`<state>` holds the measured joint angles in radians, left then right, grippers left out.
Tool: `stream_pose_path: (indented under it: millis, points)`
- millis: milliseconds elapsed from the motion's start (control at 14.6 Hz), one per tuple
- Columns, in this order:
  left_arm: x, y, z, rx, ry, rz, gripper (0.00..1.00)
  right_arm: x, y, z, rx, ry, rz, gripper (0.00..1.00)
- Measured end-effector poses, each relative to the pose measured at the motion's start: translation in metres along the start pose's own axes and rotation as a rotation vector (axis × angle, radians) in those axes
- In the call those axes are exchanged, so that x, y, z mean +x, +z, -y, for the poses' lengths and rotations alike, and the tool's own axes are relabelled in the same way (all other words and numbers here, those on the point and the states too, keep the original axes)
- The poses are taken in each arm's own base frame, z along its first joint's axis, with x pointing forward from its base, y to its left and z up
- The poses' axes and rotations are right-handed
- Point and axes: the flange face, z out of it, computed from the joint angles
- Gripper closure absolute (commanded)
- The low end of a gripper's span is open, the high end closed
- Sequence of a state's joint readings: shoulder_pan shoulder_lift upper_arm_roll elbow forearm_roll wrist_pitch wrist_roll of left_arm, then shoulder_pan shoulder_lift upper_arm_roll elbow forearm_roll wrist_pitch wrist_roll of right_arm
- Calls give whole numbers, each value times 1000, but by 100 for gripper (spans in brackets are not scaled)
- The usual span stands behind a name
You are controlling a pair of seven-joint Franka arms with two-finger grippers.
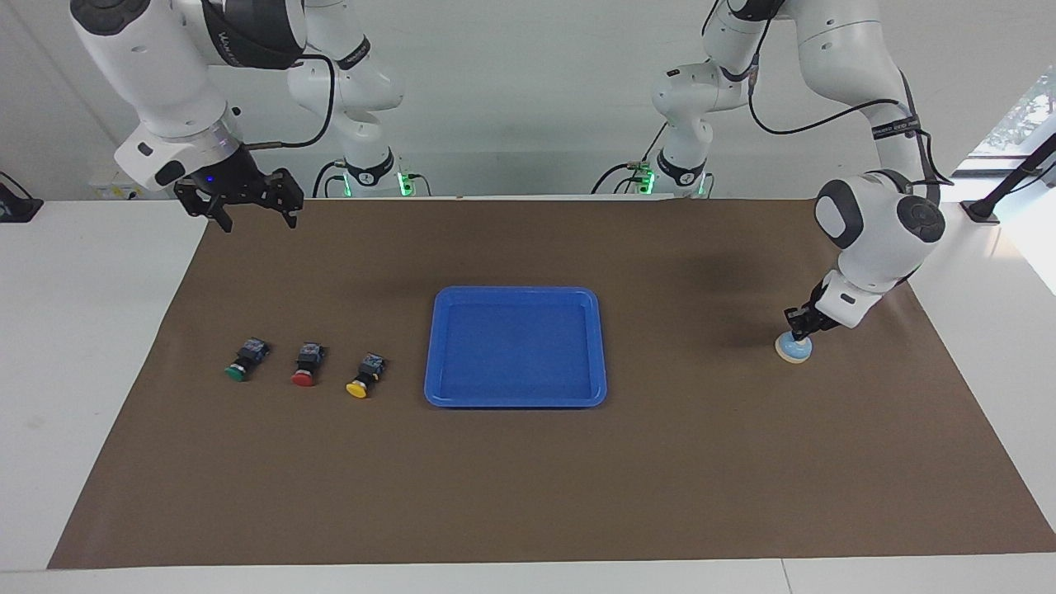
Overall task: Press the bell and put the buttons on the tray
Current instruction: 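Lower the left gripper onto the top of the dome bell to press it, then lift the left gripper back off the bell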
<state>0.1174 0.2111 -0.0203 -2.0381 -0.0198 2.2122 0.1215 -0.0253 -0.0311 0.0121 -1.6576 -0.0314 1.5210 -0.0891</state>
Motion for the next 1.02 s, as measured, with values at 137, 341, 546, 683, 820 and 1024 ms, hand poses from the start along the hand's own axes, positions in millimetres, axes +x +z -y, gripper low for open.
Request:
stream_pose_path:
  millis: [137,341,546,683,820,1024]
  points:
    - [0,-1,0,-1,0,5,37,0,0,0,0,0,0,0]
    - [3,-27,-8,-7,15,53,0,0,0,0,0,0,0,0]
    - [-2,-101,-22,-7,38,58,0,0,0,0,0,0,0,0]
    - [-17,-151,-27,-5,45,51,0,0,0,0,0,0,0,0]
    - [-40,-187,-39,-3,59,70,0,0,0,0,0,0,0,0]
    - [-64,-208,-59,1,65,113,0,0,0,0,0,0,0,0]
